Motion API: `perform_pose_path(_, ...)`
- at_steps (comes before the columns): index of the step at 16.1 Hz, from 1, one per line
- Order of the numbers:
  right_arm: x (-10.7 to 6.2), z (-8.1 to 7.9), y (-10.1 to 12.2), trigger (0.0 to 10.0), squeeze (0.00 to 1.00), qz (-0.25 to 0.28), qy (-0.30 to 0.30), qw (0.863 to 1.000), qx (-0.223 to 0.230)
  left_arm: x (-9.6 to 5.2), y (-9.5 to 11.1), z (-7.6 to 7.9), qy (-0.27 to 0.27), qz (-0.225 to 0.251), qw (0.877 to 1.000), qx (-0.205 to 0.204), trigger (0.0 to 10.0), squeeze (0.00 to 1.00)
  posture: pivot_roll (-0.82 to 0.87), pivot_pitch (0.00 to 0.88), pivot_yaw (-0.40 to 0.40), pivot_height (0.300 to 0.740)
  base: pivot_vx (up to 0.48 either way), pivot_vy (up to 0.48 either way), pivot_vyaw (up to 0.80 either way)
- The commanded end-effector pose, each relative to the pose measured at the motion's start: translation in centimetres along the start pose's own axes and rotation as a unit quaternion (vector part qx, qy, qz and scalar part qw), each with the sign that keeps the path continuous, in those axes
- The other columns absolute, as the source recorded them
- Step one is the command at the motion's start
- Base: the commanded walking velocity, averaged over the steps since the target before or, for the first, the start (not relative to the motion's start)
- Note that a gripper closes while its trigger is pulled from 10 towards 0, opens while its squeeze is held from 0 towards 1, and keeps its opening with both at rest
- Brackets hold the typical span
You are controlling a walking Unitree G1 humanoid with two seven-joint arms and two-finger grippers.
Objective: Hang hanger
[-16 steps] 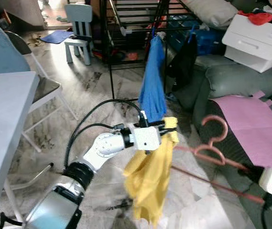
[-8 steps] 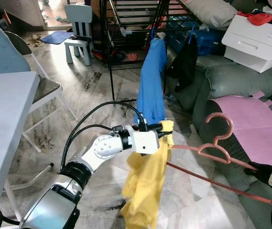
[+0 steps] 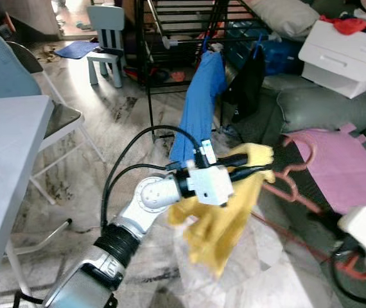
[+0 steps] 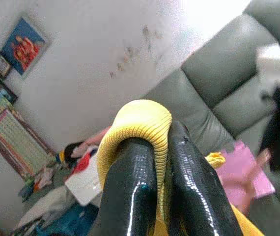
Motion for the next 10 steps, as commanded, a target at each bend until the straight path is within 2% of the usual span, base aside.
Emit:
perform_pose_path(1,0.4,0.7,-0.1,10.0,0.00,0.003,-0.019,1.000,0.020,0.8,1.5,0.1,-0.014,0.028,0.999,0.006,10.0,0.00,-0.01,0.000,-0.049,0.740,0.000,0.000,0.00)
perform_pose_path(4,1.7,1.5,-1.7,10.0,0.00,-0.016,-0.062,0.993,0.100,1.2,2.9,1.7,-0.050,0.050,0.997,-0.020,10.0,0.00,-0.01,0.000,-0.051,0.740,0.000,0.000,0.00)
perform_pose_path(6,1.9,3.1,-3.9,10.0,0.00,-0.049,-0.124,0.975,0.178,1.2,3.3,2.2,-0.061,0.052,0.996,-0.039,10.0,0.00,-0.01,0.000,-0.052,0.740,0.000,0.000,0.00)
perform_pose_path(8,1.8,4.9,-4.0,10.0,0.00,-0.043,-0.176,0.960,0.211,0.8,2.9,2.5,-0.068,0.039,0.996,-0.047,10.0,0.00,-0.01,0.000,-0.051,0.740,0.000,0.000,0.00)
perform_pose_path(9,1.8,6.2,-3.4,10.0,0.00,-0.029,-0.211,0.947,0.239,0.4,2.2,2.7,-0.069,0.024,0.996,-0.055,10.0,0.00,-0.01,0.000,-0.050,0.740,0.000,0.000,0.00)
perform_pose_path(10,2.0,7.6,-1.7,10.0,0.00,0.005,-0.242,0.934,0.262,-0.1,1.3,3.2,-0.073,0.005,0.995,-0.060,10.0,0.00,-0.01,0.000,-0.048,0.740,0.000,0.000,0.00)
Point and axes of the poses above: a point about 5 cm out from each wrist's last joint towards the gripper, its own x axis pointing out of the wrist towards the gripper, its own y axis along the axis of the wrist's last joint, z = x × y, the point moved 6 cm from there along x, pointing out of the wrist towards the gripper, and after that the axes turned 10 degrees about -x, right-handed, at the moved point
